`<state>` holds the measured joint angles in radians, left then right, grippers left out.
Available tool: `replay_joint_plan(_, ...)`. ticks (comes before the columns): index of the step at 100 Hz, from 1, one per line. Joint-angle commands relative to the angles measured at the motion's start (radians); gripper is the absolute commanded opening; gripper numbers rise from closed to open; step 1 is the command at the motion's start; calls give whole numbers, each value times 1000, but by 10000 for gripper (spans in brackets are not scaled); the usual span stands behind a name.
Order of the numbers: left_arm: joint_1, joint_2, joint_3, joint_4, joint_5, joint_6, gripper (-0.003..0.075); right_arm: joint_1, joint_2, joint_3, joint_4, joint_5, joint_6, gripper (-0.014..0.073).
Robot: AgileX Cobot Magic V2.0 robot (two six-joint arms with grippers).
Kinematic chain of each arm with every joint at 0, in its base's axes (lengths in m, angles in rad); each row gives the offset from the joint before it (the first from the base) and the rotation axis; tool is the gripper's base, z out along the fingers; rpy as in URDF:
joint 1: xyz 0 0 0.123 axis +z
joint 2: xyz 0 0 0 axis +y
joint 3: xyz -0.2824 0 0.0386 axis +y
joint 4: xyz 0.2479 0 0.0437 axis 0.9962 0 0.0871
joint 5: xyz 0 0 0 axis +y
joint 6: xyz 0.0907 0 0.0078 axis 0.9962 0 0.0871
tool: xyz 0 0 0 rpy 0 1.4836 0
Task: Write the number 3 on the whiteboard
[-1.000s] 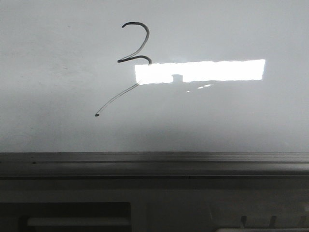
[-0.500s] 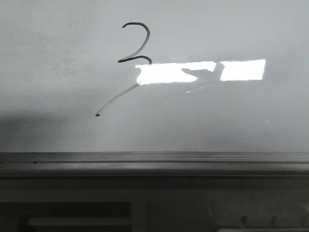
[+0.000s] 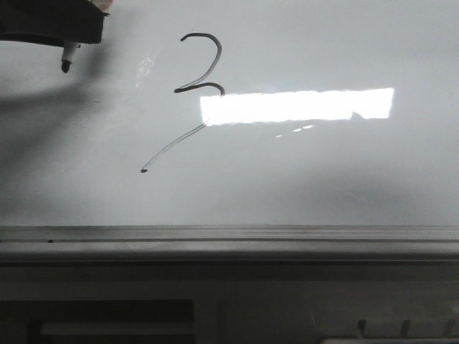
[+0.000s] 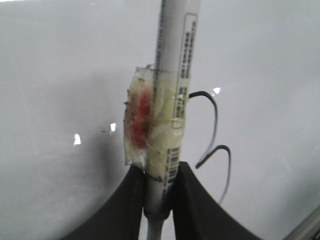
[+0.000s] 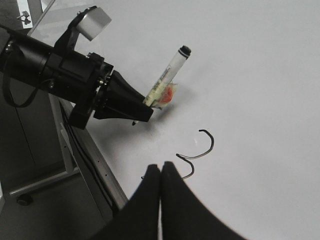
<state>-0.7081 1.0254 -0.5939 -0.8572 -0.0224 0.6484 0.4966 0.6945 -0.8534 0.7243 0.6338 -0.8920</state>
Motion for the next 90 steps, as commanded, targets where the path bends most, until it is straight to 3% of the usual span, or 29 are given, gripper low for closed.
replay_joint_plan(1,-1,17,-30,-57,-75,-9,-21,-6,-5,-13,54,-73,7,-63)
replay_joint_plan(30,-1,39,-30,-126,8,-9,-20,-6,-3,11,53,-105,7,-63)
replay_joint_plan(90,-1,183,-30,-186,-108,-6,-20,-6,7,22,69,-136,7,-63)
